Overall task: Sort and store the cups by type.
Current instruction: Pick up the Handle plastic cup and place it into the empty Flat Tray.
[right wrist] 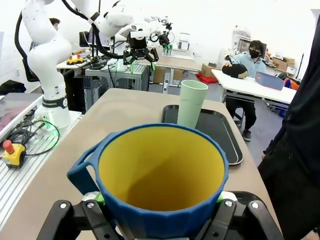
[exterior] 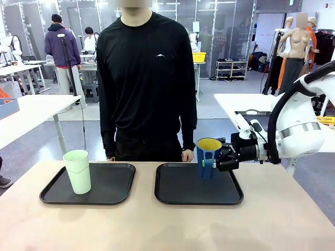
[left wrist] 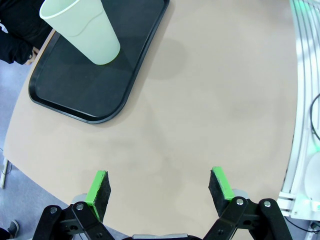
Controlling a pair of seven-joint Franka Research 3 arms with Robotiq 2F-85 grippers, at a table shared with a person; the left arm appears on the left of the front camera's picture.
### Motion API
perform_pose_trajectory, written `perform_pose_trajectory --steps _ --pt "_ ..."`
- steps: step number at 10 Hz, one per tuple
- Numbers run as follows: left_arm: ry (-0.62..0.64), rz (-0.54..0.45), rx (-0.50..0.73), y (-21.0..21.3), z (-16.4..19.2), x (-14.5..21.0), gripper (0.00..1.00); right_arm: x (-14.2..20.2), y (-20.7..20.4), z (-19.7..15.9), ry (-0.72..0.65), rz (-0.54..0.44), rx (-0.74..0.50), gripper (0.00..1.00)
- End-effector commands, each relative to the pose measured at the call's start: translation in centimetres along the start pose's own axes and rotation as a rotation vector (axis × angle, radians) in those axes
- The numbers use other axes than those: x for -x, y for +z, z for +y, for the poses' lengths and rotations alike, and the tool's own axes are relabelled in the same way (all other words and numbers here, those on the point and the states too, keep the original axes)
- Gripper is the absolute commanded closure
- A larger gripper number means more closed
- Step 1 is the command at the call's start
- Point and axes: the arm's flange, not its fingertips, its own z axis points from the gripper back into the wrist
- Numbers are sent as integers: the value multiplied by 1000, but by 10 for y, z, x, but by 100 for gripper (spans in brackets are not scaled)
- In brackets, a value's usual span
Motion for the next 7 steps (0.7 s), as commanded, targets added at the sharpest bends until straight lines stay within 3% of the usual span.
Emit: perform_pose_trajectory --steps 1,7 --pt "-16 -25 7 -1 5 3 0 25 -1 -25 53 -34 26 23" --pt "-16 -25 7 -1 5 3 0 93 -2 -91 -18 -81 44 23"
